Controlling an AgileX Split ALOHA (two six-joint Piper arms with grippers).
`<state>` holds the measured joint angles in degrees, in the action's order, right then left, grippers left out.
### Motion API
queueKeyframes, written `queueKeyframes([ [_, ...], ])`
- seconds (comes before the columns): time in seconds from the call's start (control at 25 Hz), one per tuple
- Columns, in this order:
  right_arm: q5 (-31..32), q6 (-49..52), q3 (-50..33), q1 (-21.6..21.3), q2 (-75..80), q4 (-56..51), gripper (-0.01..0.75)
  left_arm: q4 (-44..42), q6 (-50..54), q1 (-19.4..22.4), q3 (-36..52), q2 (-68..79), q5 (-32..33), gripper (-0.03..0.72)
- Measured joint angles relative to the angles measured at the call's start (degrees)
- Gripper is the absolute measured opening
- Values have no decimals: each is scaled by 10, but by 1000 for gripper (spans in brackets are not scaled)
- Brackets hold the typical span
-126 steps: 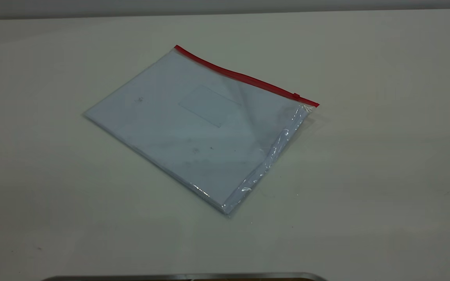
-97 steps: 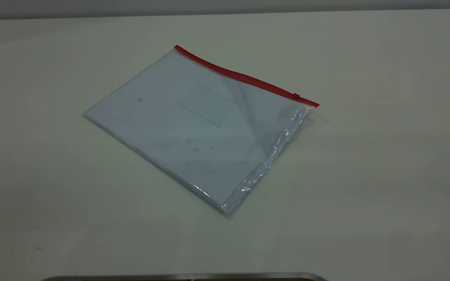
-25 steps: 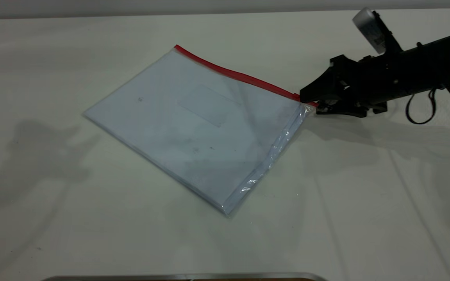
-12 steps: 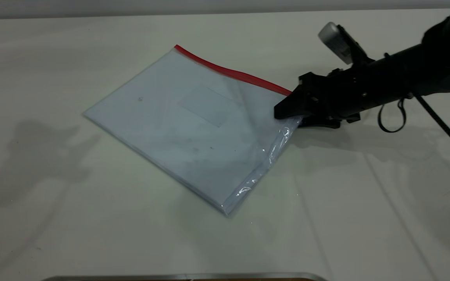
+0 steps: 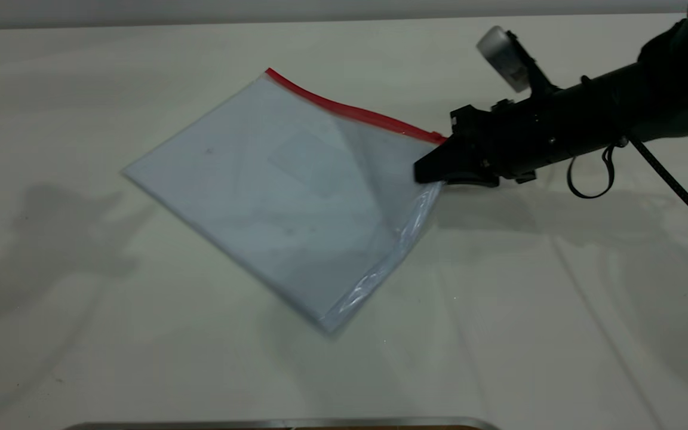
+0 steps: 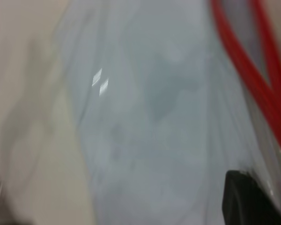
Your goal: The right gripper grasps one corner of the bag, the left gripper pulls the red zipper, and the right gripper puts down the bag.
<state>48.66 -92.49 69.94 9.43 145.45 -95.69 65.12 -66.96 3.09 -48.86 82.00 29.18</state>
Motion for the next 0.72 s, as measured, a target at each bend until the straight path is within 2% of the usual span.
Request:
queueKeyframes([
  [0.16, 13, 84, 0, 10, -41, 226, 33, 32, -12, -2, 0, 25, 6, 482],
  [0.32, 3, 201, -1, -30, -115, 420, 33, 45, -49, -29, -5, 73, 7, 482],
  [0.44, -41, 238, -2, -52, -163, 444, 33, 48, -65, -59, -30, 116, 9, 482],
  [0.52, -86, 223, -2, -45, -189, 411, 33, 49, -73, -79, -57, 153, 9, 482],
  [0.6, -112, 170, -2, -18, -200, 379, 33, 49, -78, -97, -95, 190, 12, 482],
  [0.72, -106, 122, -2, 33, -202, 369, 33, 49, -79, -113, -158, 254, 31, 482],
])
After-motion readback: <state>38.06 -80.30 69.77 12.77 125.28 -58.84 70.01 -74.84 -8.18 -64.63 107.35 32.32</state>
